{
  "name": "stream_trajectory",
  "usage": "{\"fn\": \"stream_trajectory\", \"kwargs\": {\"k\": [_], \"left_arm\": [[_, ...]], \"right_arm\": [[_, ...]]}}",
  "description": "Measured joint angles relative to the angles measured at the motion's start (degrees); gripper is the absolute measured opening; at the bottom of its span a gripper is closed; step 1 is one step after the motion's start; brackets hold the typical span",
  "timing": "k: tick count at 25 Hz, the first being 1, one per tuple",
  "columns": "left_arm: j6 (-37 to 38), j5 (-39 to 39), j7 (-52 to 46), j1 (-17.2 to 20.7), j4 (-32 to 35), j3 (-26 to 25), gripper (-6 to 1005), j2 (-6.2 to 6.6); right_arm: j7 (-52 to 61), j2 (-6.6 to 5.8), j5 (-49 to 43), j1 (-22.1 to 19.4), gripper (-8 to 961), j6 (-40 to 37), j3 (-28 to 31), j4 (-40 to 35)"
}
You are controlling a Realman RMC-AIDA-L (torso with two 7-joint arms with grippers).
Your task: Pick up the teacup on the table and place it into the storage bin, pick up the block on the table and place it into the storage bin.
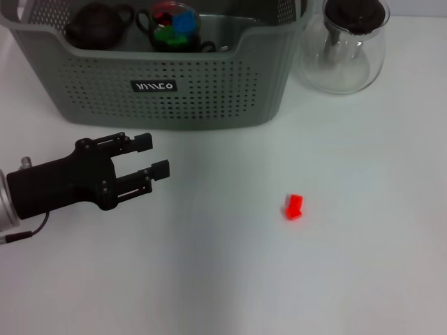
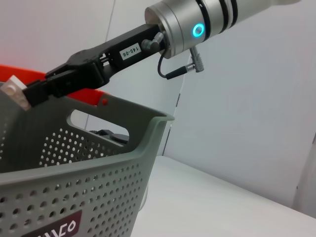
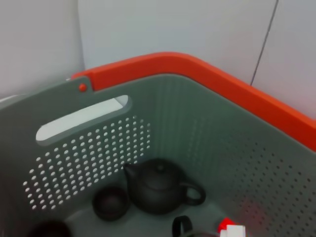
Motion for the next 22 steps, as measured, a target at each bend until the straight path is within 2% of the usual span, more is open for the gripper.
{"fn": "stream_trajectory", "kwargs": {"k": [2,5,8,10,12,15,18,20,22], "left_arm": [[-0.19,0.00,0.05,-0.01,-0.28,0.00,639,0.14],[-0.32,0.00,0.08,-0.01,-0.39,-0.01,639,0.21],[-0.32,0.00,0.10,-0.02,-0.40,-0.03,640,0.23],[-0.16,0.00,0.11,-0.02,-0.39,-0.29,640,0.28],[-0.03,0.00,0.11,-0.01,-0.39,-0.53,640,0.32],[0.02,0.00,0.11,0.05,-0.39,-0.66,640,0.34],[-0.04,0.00,0.12,0.07,-0.39,-0.71,640,0.34],[-0.21,0.00,0.12,0.05,-0.39,-0.74,640,0.34],[-0.34,0.00,0.11,-0.03,-0.34,-0.73,640,0.35]], "right_arm": [[0.00,-0.06,0.06,-0.13,121,-0.12,0.03,-0.34],[-0.08,-0.08,-0.02,-0.64,185,-0.47,0.08,-1.39],[-0.43,0.07,0.56,-4.44,249,-0.55,0.06,-7.84],[-0.84,0.22,3.08,-9.62,345,-0.82,-0.41,-16.05],[-3.15,0.12,9.90,-16.73,440,-2.08,-1.13,-26.85],[-12.25,-0.14,24.81,-28.29,574,-7.41,-0.72,-40.38],[-24.20,-0.61,37.11,-40.42,704,-19.78,2.50,-51.33],[-27.62,-0.97,39.95,-45.80,693,-29.80,6.47,-55.69],[-28.80,-1.39,38.79,-49.19,682,-42.06,12.30,-58.20]]}}
